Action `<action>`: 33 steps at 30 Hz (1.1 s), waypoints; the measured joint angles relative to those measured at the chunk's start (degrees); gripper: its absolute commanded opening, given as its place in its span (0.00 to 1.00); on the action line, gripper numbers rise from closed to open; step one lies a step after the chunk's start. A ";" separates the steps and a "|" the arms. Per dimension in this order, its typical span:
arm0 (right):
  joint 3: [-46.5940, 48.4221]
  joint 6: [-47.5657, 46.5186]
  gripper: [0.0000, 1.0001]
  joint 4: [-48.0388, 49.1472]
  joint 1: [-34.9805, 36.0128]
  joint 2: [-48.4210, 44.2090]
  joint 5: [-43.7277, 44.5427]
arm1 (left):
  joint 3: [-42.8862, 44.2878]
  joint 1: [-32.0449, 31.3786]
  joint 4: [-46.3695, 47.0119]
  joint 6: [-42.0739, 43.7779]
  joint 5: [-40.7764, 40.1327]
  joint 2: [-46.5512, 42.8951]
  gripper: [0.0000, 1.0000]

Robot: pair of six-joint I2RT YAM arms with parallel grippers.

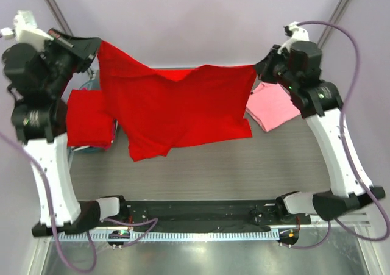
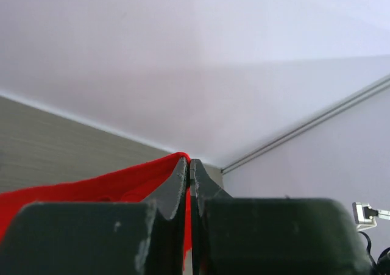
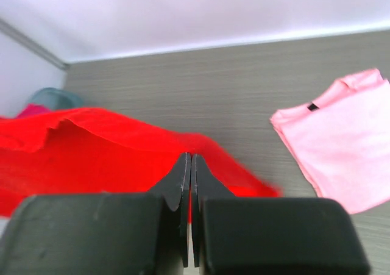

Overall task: Fold and stack the t-shirts
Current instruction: Flatten the tshirt out

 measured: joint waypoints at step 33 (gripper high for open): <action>-19.87 -2.08 0.01 7.82 0.11 -14.32 5.64 | -8.28 -0.66 14.75 -11.89 0.74 12.79 0.00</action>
